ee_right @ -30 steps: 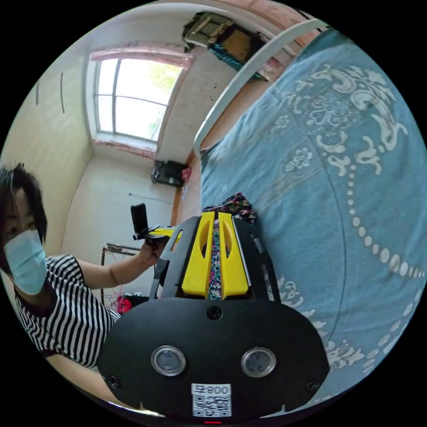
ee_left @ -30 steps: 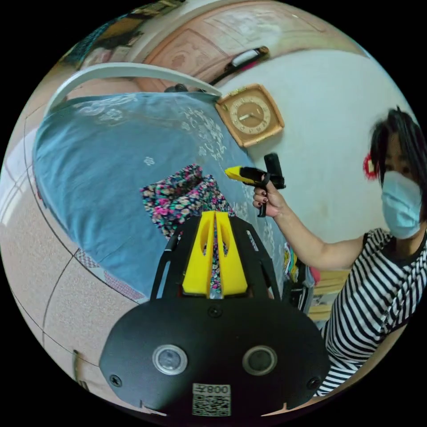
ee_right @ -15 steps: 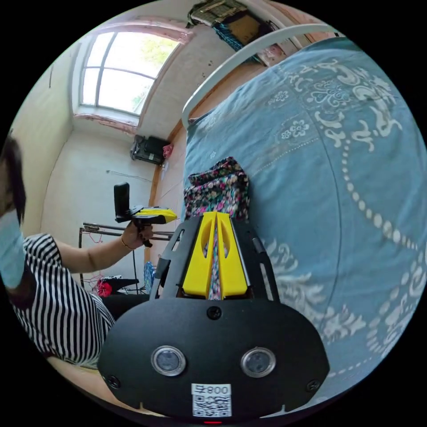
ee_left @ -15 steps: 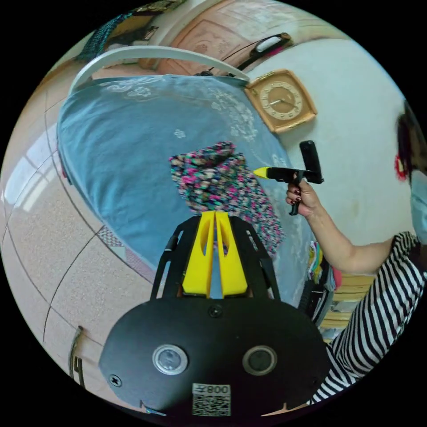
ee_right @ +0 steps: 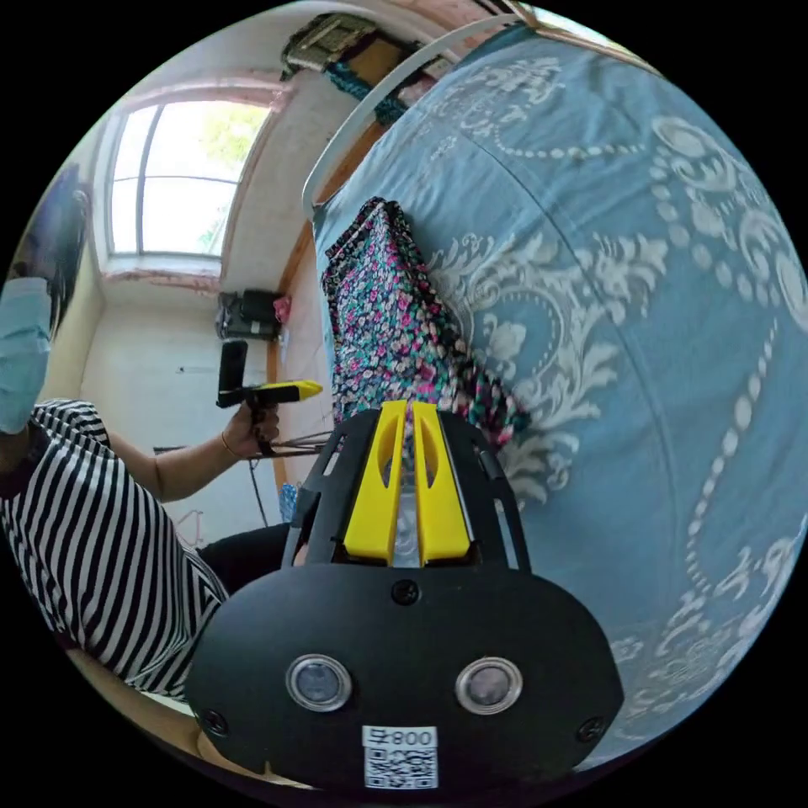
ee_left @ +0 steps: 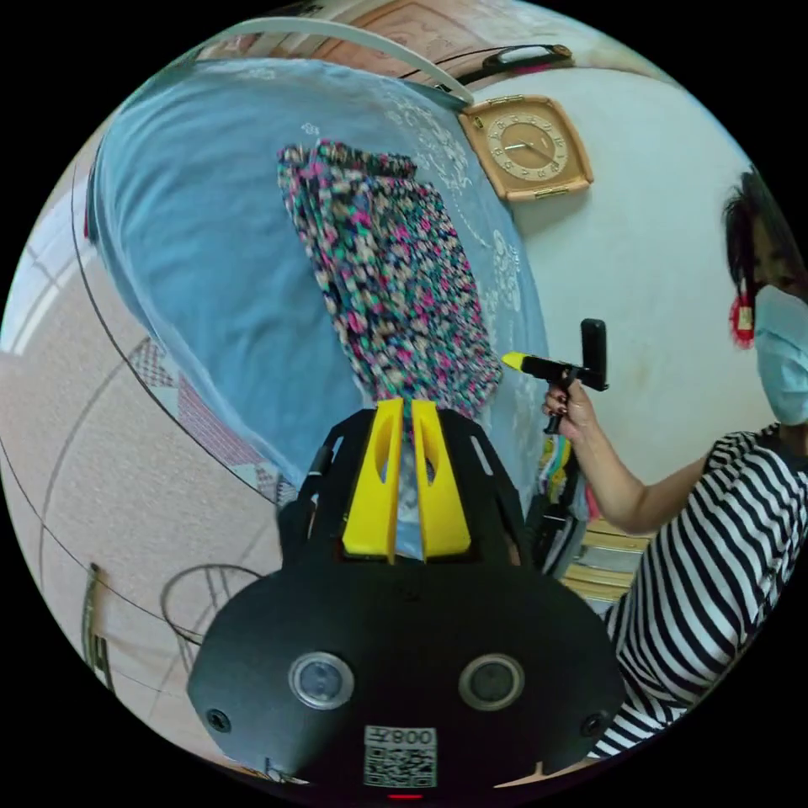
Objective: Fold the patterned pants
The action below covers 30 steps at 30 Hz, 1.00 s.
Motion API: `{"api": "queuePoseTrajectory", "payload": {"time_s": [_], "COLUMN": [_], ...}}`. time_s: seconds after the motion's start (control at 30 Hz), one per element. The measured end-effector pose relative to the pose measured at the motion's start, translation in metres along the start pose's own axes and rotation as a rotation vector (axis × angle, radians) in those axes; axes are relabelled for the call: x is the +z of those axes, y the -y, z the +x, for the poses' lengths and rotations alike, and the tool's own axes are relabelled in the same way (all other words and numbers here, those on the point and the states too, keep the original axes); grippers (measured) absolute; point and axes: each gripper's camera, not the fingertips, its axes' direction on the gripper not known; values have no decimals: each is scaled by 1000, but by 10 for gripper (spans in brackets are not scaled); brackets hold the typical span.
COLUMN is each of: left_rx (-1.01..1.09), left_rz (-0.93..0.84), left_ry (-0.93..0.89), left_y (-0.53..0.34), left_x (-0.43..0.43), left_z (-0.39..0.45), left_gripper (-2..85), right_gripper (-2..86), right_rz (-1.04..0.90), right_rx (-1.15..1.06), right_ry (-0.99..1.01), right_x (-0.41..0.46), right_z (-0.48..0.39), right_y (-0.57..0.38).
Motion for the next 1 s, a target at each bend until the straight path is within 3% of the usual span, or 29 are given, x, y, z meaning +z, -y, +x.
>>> {"api": "queuePoseTrajectory", "payload": {"time_s": [0.27,0.63,1.0], "left_rx": [-206,-257,-228], "left_rz": [-111,-73,-8], "left_ry": [-262,-341,-322], "left_y": [-13,-6,-10], "left_x": [60,65,42], "left_z": [-22,-27,-23], "left_gripper": [65,32,73], "right_gripper": [94,90,27], "right_rz": [-90,68,182], "right_rx": [303,370,396], "right_ry": [385,633,856], "right_x": [62,67,46], "right_z": [35,31,13], "right_y": [-74,-89,-106]}}
